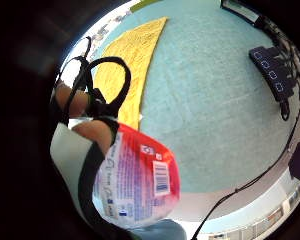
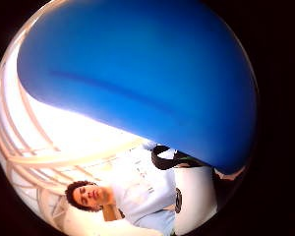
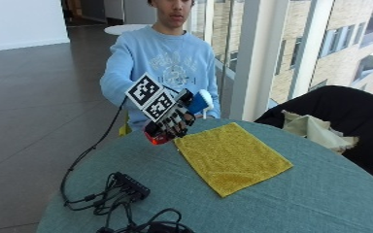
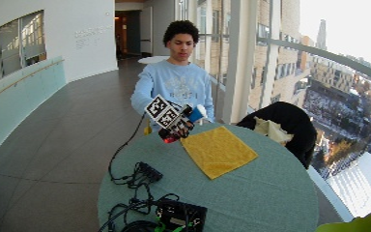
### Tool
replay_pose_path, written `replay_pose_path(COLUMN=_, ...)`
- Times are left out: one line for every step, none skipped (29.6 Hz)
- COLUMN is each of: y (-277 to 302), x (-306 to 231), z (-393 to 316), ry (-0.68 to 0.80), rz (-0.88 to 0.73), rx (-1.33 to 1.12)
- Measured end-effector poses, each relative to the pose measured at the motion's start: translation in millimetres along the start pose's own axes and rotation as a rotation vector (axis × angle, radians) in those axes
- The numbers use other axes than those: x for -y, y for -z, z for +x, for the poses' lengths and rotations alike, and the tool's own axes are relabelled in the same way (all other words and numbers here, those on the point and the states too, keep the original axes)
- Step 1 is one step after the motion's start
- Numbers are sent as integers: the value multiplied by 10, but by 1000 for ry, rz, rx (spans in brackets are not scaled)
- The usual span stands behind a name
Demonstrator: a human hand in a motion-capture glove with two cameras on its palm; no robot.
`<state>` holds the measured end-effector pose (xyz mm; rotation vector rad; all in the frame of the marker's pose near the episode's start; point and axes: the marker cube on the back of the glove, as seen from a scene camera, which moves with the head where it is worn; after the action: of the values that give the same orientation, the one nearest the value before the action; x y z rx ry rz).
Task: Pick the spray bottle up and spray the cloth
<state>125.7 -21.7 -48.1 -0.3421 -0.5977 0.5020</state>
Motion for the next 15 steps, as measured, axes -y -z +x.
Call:
replay_pose_path(y=-7, x=6, z=0, ry=-3, rz=-3, rx=-5)
replay_pose_path(y=-15, x=12, z=-1, ry=-5, rz=-6, rx=-10)
replay_pose_path(y=-23, x=17, z=-4, ry=-7, rz=-8, rx=-14)
replay_pose_path(y=-30, x=21, z=-9, ry=-8, rz=-9, rx=-18)
replay_pose_path(y=-34, x=24, z=-16, ry=-8, rz=-10, rx=-21)
replay_pose_path(y=-37, x=25, z=-24, ry=-8, rz=-11, rx=-24)
replay_pose_path(y=-38, x=24, z=-32, ry=-7, rz=-12, rx=-26)
replay_pose_path(y=-38, x=23, z=-40, ry=-7, rz=-13, rx=-27)
replay_pose_path(y=-36, x=24, z=-48, ry=-7, rz=-14, rx=-28)
replay_pose_path(y=-34, x=24, z=-54, ry=-7, rz=-15, rx=-27)
replay_pose_path(y=-34, x=25, z=-58, ry=-7, rz=-16, rx=-27)
replay_pose_path(y=-35, x=25, z=-61, ry=-6, rz=-18, rx=-27)
replay_pose_path(y=-38, x=26, z=-63, ry=-6, rz=-20, rx=-28)
replay_pose_path(y=-43, x=26, z=-64, ry=-6, rz=-21, rx=-30)
replay_pose_path(y=-49, x=27, z=-65, ry=-6, rz=-22, rx=-31)
